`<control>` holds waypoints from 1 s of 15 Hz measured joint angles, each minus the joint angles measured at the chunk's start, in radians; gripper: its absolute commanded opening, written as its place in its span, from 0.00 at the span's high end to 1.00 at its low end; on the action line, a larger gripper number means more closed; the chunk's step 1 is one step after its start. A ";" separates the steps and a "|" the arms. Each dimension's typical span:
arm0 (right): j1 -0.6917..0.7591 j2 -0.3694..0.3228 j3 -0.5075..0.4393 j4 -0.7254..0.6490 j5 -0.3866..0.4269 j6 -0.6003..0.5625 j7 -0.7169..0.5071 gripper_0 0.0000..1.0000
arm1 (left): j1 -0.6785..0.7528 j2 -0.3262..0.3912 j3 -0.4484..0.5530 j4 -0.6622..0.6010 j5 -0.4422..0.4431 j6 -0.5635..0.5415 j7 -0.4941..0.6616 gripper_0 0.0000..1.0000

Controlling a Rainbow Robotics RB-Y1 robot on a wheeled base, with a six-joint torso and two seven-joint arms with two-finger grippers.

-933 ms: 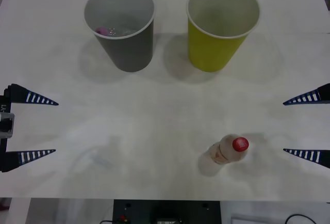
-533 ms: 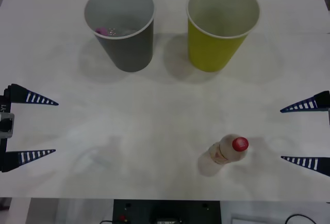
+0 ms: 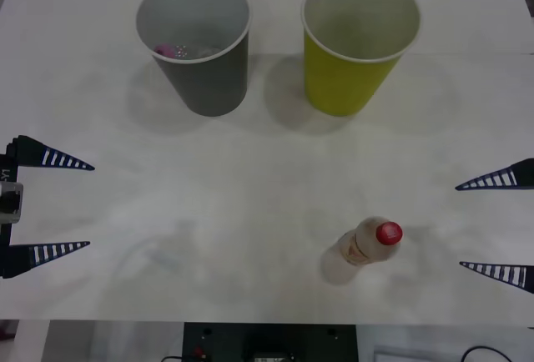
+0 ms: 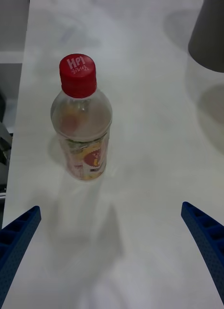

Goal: Put the can into the green bin and the plastic bottle into the gray bin

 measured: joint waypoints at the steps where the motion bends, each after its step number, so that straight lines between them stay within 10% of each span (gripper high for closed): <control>1: -0.001 0.005 0.013 0.013 -0.014 0.000 0.029 0.00 | 0.000 0.000 0.000 0.000 0.000 0.000 0.000 0.00; 15: -0.142 0.202 0.213 0.300 -0.114 0.008 0.311 0.00 | 0.000 0.000 0.000 0.000 0.000 0.000 0.000 0.00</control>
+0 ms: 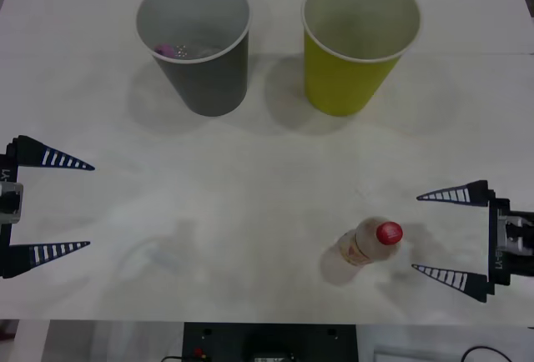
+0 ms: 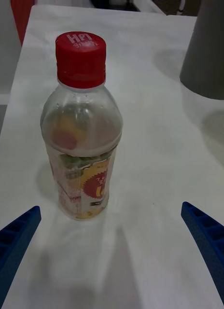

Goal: Put the can into the green bin and the plastic bottle into the gray bin

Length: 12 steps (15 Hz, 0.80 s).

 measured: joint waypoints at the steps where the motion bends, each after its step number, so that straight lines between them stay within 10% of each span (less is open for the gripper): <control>1: -0.008 0.020 0.002 0.021 0.000 -0.006 0.010 0.00 | 0.000 0.000 0.000 0.000 0.000 0.000 0.000 0.00; 12: -0.113 0.214 0.009 0.262 0.000 -0.143 0.175 0.00 | 0.000 0.000 0.000 0.000 0.000 0.000 0.000 0.00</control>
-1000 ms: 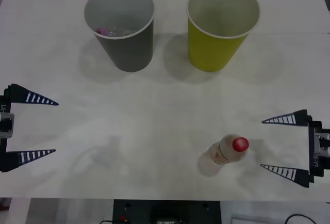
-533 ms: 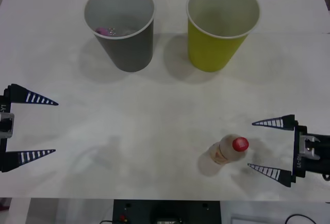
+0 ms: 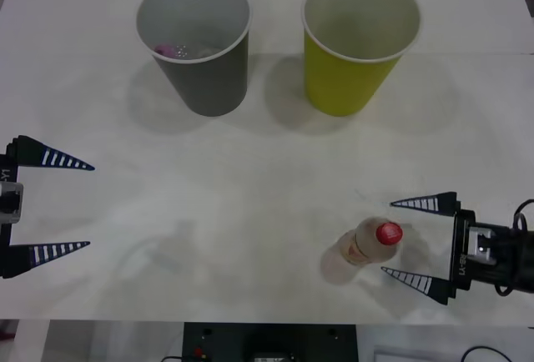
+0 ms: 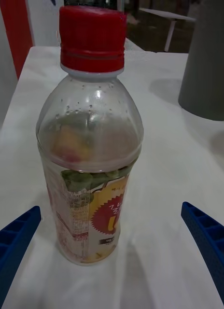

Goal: Put the can into the green bin and the plastic bottle into the gray bin

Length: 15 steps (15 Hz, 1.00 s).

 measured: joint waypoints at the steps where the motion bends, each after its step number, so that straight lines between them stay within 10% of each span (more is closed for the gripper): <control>1: -0.014 0.012 0.000 0.027 -0.001 -0.012 0.029 0.00 | 0.000 0.000 0.000 0.000 0.000 0.000 0.000 0.00; 12: -0.103 0.115 0.052 0.147 0.000 -0.030 0.097 0.00 | 0.000 0.000 0.000 0.000 0.000 0.000 0.000 0.00; 13: -0.104 0.115 0.056 0.148 0.000 -0.028 0.098 0.27 | 0.000 0.000 0.000 0.000 0.000 0.000 0.000 0.00; 14: -0.104 0.114 0.058 0.148 0.000 -0.028 0.099 0.92 | 0.000 0.000 0.000 0.000 0.000 0.000 0.000 0.00; 15: -0.106 0.114 0.060 0.148 0.000 -0.028 0.098 1.00 | 0.000 0.000 0.000 0.000 0.000 0.000 0.000 0.00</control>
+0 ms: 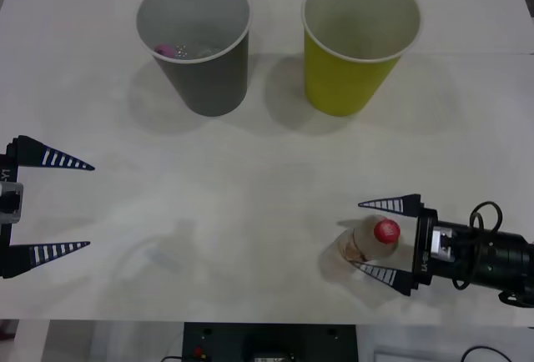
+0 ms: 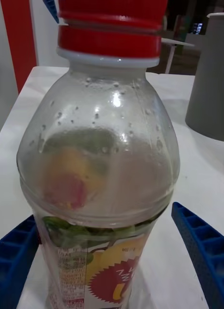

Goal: Put the can into the green bin and the plastic bottle into the gray bin

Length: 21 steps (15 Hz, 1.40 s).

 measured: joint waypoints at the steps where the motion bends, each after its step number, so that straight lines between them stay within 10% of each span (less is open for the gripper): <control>1: -0.002 0.001 0.002 0.000 0.000 0.001 -0.004 1.00 | 0.000 0.000 0.000 0.000 0.000 0.000 0.000 0.00; 13: -0.002 -0.032 0.007 -0.040 -0.012 -0.005 -0.065 1.00 | 0.000 0.000 0.000 0.000 0.000 0.000 0.000 0.00; 21: 0.080 -0.136 -0.027 -0.407 0.166 0.146 -0.530 1.00 | 0.000 0.000 0.000 0.000 0.000 0.000 0.000 0.00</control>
